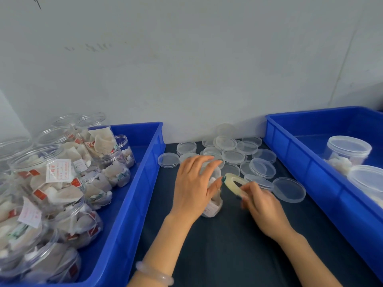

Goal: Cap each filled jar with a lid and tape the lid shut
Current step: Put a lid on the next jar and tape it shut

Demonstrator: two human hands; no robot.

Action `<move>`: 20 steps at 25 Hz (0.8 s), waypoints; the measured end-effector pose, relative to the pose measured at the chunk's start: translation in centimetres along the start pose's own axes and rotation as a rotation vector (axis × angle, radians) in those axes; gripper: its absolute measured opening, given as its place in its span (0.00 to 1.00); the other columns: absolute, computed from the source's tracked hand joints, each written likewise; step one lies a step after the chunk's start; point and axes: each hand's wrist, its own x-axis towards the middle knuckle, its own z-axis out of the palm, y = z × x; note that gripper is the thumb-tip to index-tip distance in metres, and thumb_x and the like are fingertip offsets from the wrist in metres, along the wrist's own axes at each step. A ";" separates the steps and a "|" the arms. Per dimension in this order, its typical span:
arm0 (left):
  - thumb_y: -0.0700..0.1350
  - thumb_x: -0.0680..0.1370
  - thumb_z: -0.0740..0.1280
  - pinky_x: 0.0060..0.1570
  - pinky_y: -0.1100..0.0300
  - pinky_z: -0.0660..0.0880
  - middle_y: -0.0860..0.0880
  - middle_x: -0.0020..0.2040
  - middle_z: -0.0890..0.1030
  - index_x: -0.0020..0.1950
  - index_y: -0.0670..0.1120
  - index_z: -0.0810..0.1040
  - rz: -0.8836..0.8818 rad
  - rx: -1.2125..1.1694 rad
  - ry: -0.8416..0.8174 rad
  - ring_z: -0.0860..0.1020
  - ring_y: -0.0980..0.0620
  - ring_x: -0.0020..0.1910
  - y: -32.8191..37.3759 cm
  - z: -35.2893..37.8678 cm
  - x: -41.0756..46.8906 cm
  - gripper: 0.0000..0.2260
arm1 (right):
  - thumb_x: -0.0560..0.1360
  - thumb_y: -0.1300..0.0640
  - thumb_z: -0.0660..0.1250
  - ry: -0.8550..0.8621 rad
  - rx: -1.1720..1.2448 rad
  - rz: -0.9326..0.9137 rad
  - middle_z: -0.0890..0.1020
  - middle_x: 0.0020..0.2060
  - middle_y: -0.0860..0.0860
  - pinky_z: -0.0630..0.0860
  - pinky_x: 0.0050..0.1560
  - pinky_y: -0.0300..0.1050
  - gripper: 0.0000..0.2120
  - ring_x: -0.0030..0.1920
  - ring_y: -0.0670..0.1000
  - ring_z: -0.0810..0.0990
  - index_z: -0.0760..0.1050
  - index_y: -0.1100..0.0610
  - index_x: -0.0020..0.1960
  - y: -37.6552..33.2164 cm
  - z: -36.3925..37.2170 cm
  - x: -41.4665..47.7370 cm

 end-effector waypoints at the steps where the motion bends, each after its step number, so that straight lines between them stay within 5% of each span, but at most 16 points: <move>1: 0.53 0.80 0.62 0.67 0.55 0.68 0.52 0.64 0.77 0.66 0.50 0.77 -0.008 -0.016 0.057 0.73 0.50 0.64 0.7 0.2 -0.5 0.16 | 0.82 0.50 0.59 0.052 0.171 0.059 0.78 0.37 0.42 0.71 0.40 0.46 0.04 0.38 0.43 0.75 0.70 0.48 0.54 -0.3 -0.1 -0.1; 4: 0.49 0.79 0.65 0.69 0.56 0.66 0.53 0.64 0.76 0.68 0.49 0.75 -0.010 -0.077 0.069 0.72 0.52 0.65 3.2 1.0 -1.5 0.17 | 0.79 0.53 0.60 0.033 0.694 0.144 0.77 0.42 0.43 0.72 0.44 0.43 0.08 0.42 0.44 0.74 0.73 0.48 0.58 -1.5 -0.3 -0.4; 6: 0.50 0.80 0.63 0.69 0.55 0.66 0.52 0.66 0.76 0.70 0.48 0.73 -0.016 -0.080 0.024 0.72 0.52 0.67 4.2 1.2 -1.3 0.19 | 0.73 0.59 0.57 -0.032 0.822 0.078 0.76 0.44 0.47 0.71 0.46 0.37 0.18 0.44 0.45 0.73 0.73 0.50 0.61 -2.2 -0.4 -0.9; 10: 0.50 0.81 0.63 0.67 0.53 0.70 0.52 0.66 0.77 0.71 0.50 0.75 0.002 -0.039 0.043 0.74 0.51 0.66 5.0 1.3 -1.2 0.18 | 0.75 0.62 0.55 -0.058 0.886 0.011 0.79 0.55 0.44 0.74 0.56 0.36 0.23 0.56 0.46 0.77 0.69 0.52 0.69 -3.4 -0.5 -1.9; 13: 0.50 0.81 0.64 0.63 0.55 0.73 0.53 0.62 0.80 0.65 0.52 0.80 0.033 -0.017 0.205 0.77 0.52 0.62 5.2 1.5 -1.7 0.13 | 0.80 0.67 0.55 -0.033 0.899 0.030 0.79 0.57 0.41 0.73 0.58 0.34 0.22 0.59 0.44 0.77 0.67 0.53 0.71 -3.8 -0.4 -2.3; 17: 0.49 0.79 0.71 0.54 0.59 0.74 0.58 0.52 0.84 0.52 0.55 0.86 0.020 -0.070 0.392 0.80 0.55 0.53 5.3 1.4 -1.8 0.05 | 0.78 0.77 0.55 0.017 0.743 0.128 0.79 0.55 0.46 0.73 0.52 0.32 0.25 0.53 0.38 0.79 0.68 0.55 0.69 -4.3 0.2 -2.2; 20: 0.50 0.75 0.74 0.50 0.62 0.73 0.59 0.46 0.83 0.45 0.54 0.85 -0.048 -0.147 0.391 0.80 0.58 0.47 5.3 1.3 -2.0 0.01 | 0.79 0.77 0.54 -0.100 0.685 0.001 0.79 0.48 0.49 0.72 0.55 0.35 0.24 0.45 0.42 0.78 0.66 0.61 0.71 -2.8 0.9 -1.9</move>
